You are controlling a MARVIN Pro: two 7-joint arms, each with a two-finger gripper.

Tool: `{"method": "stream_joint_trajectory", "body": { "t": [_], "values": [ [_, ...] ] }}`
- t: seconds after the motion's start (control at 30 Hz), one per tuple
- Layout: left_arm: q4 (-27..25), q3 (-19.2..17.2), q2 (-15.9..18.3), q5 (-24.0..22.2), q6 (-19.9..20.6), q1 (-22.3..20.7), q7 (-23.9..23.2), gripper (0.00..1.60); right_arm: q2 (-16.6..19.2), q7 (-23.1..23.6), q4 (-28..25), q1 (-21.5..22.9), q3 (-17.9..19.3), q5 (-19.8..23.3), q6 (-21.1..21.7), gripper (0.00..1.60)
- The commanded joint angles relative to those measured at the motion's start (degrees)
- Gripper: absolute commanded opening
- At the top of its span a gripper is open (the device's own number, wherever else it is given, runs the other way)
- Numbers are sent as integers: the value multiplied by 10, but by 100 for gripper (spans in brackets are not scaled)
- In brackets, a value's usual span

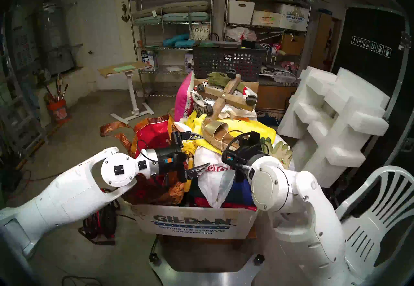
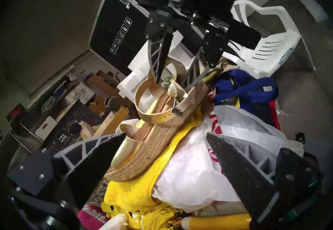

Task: Unbuckle a shoe

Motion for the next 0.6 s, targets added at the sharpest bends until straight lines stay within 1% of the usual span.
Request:
{"method": "stream_joint_trajectory", "body": {
  "t": [0.0,0.1,0.13,0.4,0.57],
  "values": [
    [10,-4,-47,13,-7,-51,-7,160,-11,2,-14,16,1,3,3,105],
    [17,-2,-60,19,-14,-63,-16,160,-14,11,-12,16,7,9,9,105],
    [24,2,-69,24,-17,-72,-26,160,-19,17,-11,17,12,14,14,105],
    [53,15,-94,39,-23,-86,-45,160,-22,35,-9,24,23,23,22,110],
    [69,27,-108,64,-29,-96,-50,160,-25,48,-9,27,31,32,28,111]
  ]
}}
